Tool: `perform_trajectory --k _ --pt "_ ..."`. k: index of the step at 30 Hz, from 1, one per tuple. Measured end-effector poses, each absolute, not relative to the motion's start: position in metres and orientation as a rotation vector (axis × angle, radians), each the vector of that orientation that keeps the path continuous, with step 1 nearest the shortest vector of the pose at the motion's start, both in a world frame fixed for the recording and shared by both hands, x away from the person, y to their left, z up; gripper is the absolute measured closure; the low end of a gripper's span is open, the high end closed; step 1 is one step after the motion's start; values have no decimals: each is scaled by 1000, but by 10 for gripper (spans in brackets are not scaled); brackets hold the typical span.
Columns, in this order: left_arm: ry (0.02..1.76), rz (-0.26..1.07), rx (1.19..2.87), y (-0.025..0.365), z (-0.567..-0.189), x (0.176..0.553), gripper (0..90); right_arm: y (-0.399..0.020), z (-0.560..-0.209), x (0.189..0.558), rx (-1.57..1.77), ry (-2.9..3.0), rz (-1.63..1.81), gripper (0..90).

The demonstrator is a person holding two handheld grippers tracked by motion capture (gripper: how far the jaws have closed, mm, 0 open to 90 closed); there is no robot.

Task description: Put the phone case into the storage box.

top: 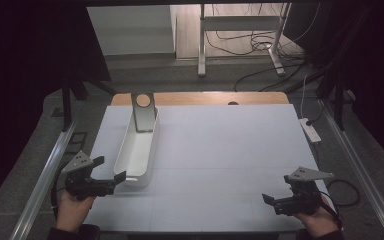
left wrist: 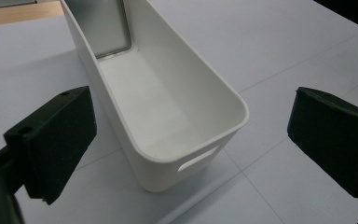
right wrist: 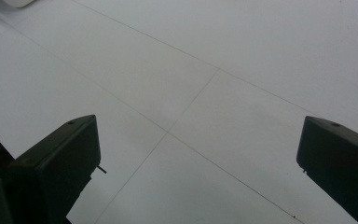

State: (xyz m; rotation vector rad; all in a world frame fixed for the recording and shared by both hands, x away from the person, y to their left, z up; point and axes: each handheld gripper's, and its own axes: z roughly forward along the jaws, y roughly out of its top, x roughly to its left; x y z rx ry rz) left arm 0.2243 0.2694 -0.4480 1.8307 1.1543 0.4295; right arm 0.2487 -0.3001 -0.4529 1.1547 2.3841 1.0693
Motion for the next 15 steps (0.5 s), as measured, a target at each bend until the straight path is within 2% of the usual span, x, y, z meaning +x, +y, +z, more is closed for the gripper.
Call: perform_trajectory --k 15 --pt "1166 440 1822 277 -450 210 22 -300 -453 249 1156 2384 1066 0"
